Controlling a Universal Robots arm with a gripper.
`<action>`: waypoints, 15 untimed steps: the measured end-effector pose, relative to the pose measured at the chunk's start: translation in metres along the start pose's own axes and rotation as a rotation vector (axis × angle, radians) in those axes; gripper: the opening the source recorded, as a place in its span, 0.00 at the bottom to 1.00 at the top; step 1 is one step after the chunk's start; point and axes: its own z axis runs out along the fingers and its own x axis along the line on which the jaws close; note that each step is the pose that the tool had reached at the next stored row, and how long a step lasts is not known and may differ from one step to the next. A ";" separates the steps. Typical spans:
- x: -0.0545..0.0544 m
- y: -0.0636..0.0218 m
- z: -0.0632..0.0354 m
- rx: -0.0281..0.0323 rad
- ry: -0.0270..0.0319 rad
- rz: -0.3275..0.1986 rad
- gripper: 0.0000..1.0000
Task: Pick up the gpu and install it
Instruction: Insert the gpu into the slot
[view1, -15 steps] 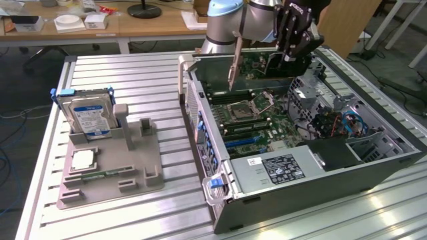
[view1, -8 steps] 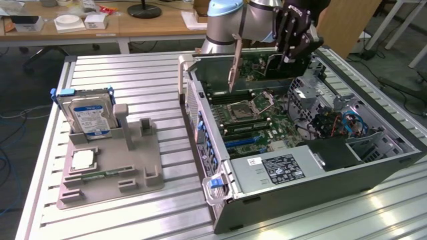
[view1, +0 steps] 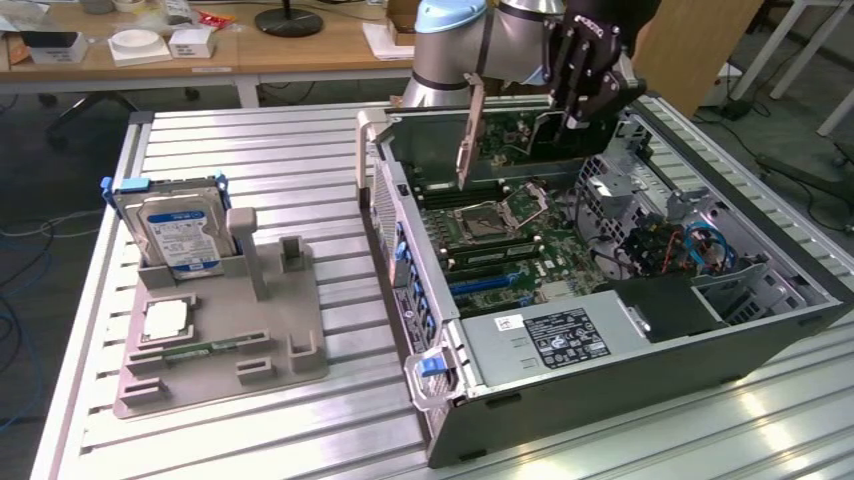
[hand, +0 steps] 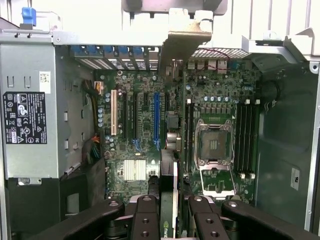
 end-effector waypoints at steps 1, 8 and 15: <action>0.000 0.0000 0.0005 0.0000 0.0000 0.000 0.27; 0.000 0.0001 0.0053 0.0000 0.0000 -0.002 0.27; 0.000 0.0002 0.0120 -0.0003 -0.0002 -0.002 0.27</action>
